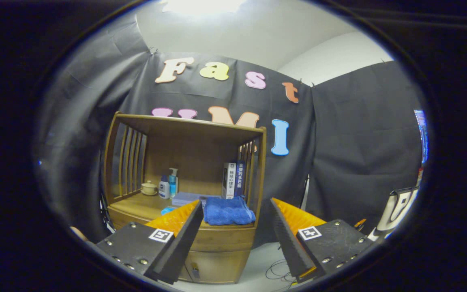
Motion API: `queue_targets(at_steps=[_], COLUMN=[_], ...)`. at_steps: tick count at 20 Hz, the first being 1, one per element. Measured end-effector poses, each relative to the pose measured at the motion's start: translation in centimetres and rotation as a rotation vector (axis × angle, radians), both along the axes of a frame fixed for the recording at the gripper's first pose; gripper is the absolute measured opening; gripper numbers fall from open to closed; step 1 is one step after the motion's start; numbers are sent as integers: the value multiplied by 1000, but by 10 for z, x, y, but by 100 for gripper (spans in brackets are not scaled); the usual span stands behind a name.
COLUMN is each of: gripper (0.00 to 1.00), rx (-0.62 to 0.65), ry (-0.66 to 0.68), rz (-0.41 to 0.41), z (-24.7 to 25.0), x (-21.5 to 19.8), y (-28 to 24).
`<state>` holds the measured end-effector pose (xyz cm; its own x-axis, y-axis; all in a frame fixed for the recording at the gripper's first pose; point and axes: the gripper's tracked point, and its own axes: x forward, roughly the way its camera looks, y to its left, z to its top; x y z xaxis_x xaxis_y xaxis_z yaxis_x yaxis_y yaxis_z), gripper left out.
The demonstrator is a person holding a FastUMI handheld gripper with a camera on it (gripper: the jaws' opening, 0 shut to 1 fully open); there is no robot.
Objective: Pull open the drawer, take out the items inside it, and place them on the countertop above the cabinet.
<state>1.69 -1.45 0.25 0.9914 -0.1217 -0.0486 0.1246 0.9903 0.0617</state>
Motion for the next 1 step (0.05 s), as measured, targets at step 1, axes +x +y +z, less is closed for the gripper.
queue_targets(at_steps=[1], gripper=[96], rx=[11], ry=[-1], rz=[-4], z=[-3], x=[-2], y=[-3])
